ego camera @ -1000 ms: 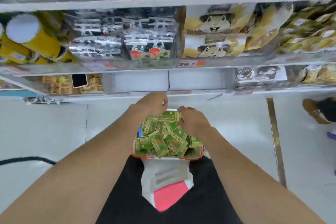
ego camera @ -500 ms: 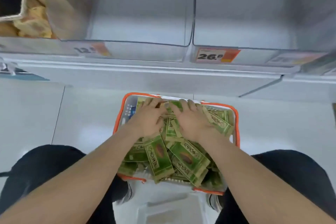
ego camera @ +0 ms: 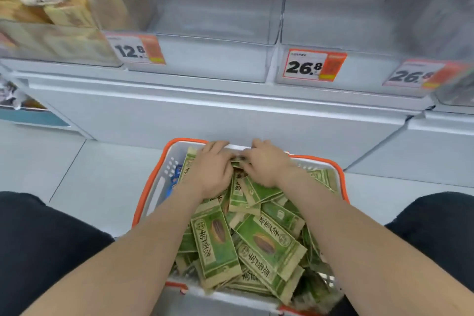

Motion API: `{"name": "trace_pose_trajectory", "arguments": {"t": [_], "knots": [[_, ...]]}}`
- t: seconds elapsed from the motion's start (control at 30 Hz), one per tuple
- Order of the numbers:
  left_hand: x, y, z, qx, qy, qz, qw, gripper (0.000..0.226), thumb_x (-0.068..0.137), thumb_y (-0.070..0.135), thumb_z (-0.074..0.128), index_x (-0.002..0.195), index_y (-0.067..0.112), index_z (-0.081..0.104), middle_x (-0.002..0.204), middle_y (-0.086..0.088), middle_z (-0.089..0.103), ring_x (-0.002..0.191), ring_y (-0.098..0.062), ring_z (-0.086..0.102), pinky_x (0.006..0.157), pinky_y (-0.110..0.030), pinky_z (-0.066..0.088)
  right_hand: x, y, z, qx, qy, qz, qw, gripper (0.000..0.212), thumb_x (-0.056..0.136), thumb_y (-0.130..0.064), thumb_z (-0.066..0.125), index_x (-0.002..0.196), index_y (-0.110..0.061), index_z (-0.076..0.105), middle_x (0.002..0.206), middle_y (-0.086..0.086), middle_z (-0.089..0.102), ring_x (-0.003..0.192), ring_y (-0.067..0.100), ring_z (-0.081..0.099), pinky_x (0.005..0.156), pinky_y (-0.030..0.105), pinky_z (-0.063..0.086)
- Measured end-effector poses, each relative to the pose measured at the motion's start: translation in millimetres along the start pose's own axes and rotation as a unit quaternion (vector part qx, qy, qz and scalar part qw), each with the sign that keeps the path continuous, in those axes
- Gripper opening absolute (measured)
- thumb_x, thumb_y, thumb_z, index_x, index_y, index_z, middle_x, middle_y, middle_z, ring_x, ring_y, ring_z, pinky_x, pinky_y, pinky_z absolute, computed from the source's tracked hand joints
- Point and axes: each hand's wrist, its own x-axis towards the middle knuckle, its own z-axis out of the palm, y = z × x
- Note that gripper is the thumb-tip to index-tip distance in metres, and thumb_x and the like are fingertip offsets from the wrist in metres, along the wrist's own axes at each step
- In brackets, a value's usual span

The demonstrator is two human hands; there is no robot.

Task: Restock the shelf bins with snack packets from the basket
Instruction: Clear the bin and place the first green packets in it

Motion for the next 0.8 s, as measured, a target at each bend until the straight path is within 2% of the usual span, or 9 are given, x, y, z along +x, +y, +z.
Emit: {"name": "trace_pose_trajectory", "arguments": {"t": [0.07,0.13,0.23,0.33,0.43,0.5,0.57,0.67,0.8], "knots": [[-16.0,3.2,-2.1,0.011,-0.004,-0.009,1.000,0.049,0.091,0.027,0.043,0.134,0.022,0.065,0.152,-0.010,0.050,0.138,-0.034,0.045,0.113,-0.050,0.039,-4.0,2.1,0.3,0.020,-0.001,0.017,1.000,0.026,0.104,-0.034,0.051,0.120,-0.025,0.069,0.116,0.010,0.062,0.112,0.034,0.062,0.088,0.041,0.050],[-26.3,6.6,-6.0,0.020,-0.019,-0.010,1.000,0.050,0.089,0.018,0.050,0.137,0.021,0.062,0.144,-0.006,0.056,0.133,-0.032,0.050,0.108,-0.048,0.043,-11.5,0.8,1.3,0.011,0.001,0.023,1.000,0.020,0.101,-0.022,0.057,0.113,-0.026,0.072,0.113,0.009,0.069,0.107,0.034,0.066,0.080,0.035,0.048],[-36.1,8.6,-9.3,0.023,-0.027,-0.019,0.999,0.047,0.089,0.006,0.056,0.133,0.021,0.063,0.127,-0.003,0.064,0.117,-0.032,0.059,0.098,-0.046,0.048,-26.4,-3.4,0.5,0.022,-0.016,0.021,0.999,0.024,0.098,-0.021,0.057,0.116,-0.026,0.072,0.117,0.008,0.072,0.109,0.031,0.065,0.088,0.037,0.054],[-46.1,7.1,-8.6,0.024,-0.027,-0.032,0.999,0.049,0.089,0.001,0.057,0.132,0.023,0.064,0.127,-0.003,0.066,0.116,-0.031,0.061,0.097,-0.046,0.049,-40.0,-9.0,-1.4,0.030,-0.055,0.019,0.998,0.042,0.093,-0.021,0.058,0.135,-0.023,0.063,0.136,0.006,0.064,0.125,0.029,0.060,0.104,0.043,0.052],[-50.2,6.3,-4.1,0.018,-0.023,-0.030,0.999,0.055,0.089,0.001,0.054,0.138,0.025,0.061,0.132,-0.004,0.065,0.116,-0.031,0.062,0.099,-0.047,0.051,-52.2,-12.1,-0.1,0.078,-0.077,0.030,0.994,0.072,0.089,-0.012,0.061,0.156,-0.025,0.041,0.153,0.005,0.052,0.137,0.028,0.051,0.111,0.042,0.047],[-47.4,8.7,-0.1,0.009,-0.019,-0.028,0.999,0.056,0.089,0.003,0.053,0.140,0.025,0.060,0.134,-0.004,0.065,0.118,-0.032,0.062,0.100,-0.047,0.051,-60.9,-10.9,8.8,0.118,-0.057,0.043,0.990,0.084,0.087,-0.017,0.069,0.161,-0.027,0.030,0.155,0.006,0.048,0.139,0.029,0.049,0.111,0.043,0.047],[-39.8,12.8,5.3,0.002,-0.013,-0.031,0.999,0.055,0.090,0.003,0.052,0.139,0.025,0.061,0.134,-0.004,0.066,0.120,-0.032,0.061,0.102,-0.047,0.050,-67.0,-8.4,24.4,0.137,-0.003,0.067,0.988,0.090,0.084,-0.033,0.077,0.160,-0.028,0.029,0.155,0.007,0.045,0.140,0.030,0.046,0.112,0.045,0.046],[-30.2,21.5,13.5,-0.002,0.008,-0.047,0.999,0.047,0.095,0.006,0.053,0.136,0.026,0.063,0.132,-0.003,0.065,0.122,-0.031,0.058,0.103,-0.047,0.048,-67.7,-8.6,43.1,0.131,0.077,0.098,0.984,0.084,0.086,-0.050,0.074,0.157,-0.026,0.035,0.153,0.003,0.048,0.139,0.029,0.046,0.113,0.046,0.044],[-13.8,13.3,13.2,0.021,-0.022,-0.035,0.999,0.050,0.092,0.003,0.056,0.137,0.025,0.061,0.131,-0.004,0.062,0.125,-0.030,0.052,0.105,-0.046,0.045,-32.6,-7.7,30.2,0.085,0.062,0.089,0.990,0.061,0.088,-0.040,0.076,0.142,-0.022,0.053,0.135,0.004,0.065,0.125,0.029,0.059,0.103,0.043,0.051]]}}
